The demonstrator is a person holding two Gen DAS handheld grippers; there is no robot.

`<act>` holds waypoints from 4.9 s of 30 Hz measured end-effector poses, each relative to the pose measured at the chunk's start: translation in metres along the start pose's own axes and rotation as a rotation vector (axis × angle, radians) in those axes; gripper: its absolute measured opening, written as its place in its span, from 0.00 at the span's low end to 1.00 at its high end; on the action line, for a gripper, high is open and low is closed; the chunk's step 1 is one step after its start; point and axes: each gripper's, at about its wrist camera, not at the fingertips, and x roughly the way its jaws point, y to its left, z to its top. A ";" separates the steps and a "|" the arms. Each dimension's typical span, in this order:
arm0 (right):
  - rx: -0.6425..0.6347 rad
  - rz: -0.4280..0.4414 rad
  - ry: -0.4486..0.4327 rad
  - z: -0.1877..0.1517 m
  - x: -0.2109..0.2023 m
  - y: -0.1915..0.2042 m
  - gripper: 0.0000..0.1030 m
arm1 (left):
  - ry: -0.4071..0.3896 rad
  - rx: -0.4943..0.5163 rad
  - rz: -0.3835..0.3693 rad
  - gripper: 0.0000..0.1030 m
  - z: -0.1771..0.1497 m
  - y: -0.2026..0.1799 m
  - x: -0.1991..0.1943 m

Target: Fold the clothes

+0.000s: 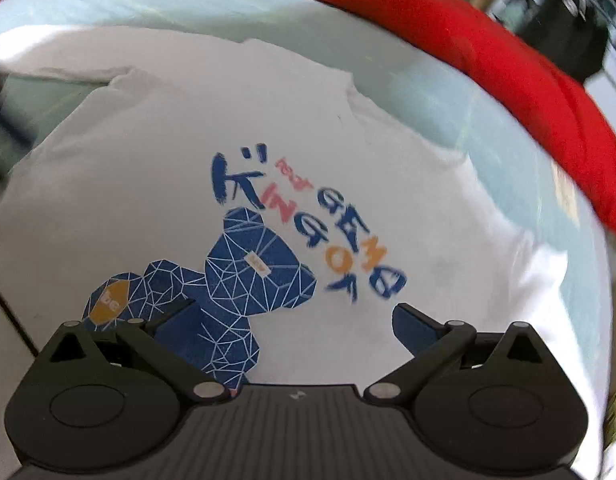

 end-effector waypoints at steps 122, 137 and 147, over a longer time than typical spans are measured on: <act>1.709 -0.120 -0.536 -0.333 -0.027 -0.385 0.50 | -0.043 0.161 0.141 0.69 0.195 -0.103 0.160; 1.390 -0.438 -0.269 -0.308 -0.068 -0.384 0.24 | -0.036 0.152 0.145 0.68 0.199 -0.103 0.160; 1.482 -0.602 -0.151 -0.333 -0.075 -0.375 0.52 | -0.052 0.119 0.137 0.68 0.206 -0.093 0.151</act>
